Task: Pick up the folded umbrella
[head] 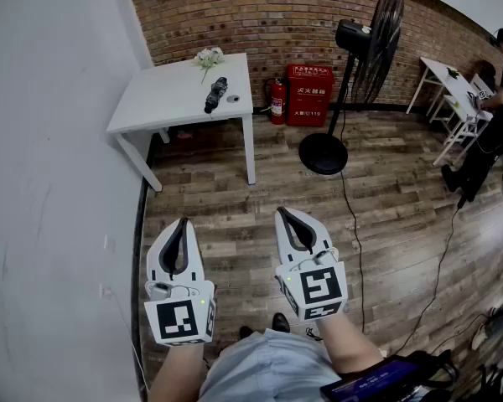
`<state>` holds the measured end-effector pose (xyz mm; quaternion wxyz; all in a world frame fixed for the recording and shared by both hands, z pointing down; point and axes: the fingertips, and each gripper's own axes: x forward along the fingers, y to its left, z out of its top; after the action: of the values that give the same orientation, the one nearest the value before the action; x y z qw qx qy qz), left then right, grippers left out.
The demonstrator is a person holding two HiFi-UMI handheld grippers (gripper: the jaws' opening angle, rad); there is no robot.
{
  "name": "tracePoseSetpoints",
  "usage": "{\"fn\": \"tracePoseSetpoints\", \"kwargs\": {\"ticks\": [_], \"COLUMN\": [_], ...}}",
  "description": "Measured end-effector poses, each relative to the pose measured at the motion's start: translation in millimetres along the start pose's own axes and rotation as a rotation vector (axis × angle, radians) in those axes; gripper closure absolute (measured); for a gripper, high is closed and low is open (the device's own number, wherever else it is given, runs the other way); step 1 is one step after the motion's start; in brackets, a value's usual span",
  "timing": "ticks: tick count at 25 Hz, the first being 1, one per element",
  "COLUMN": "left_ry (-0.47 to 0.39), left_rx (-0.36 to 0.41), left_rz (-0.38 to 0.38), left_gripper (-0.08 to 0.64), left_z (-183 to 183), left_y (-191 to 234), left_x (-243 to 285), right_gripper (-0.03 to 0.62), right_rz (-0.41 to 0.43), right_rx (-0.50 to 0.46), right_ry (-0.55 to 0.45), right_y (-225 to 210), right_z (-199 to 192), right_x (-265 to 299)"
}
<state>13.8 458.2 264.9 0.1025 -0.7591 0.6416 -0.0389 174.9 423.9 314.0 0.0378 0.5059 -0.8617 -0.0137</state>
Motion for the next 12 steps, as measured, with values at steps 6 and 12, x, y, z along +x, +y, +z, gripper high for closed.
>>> {"fn": "tracePoseSetpoints", "kwargs": {"ticks": [6, 12], "left_ry": [0.015, 0.038], "left_rx": [0.004, 0.012], "left_rz": [-0.005, -0.005], "left_gripper": [0.554, 0.554], "left_z": [-5, -9], "left_y": [-8, -19], "left_x": [11, 19], "right_gripper": [0.589, 0.589], "right_rz": [0.002, 0.008], "right_rx": [0.009, 0.025], "right_ry": [0.003, 0.009], "right_y": [-12, -22], "right_z": [-4, -12], "right_x": [5, 6]}}
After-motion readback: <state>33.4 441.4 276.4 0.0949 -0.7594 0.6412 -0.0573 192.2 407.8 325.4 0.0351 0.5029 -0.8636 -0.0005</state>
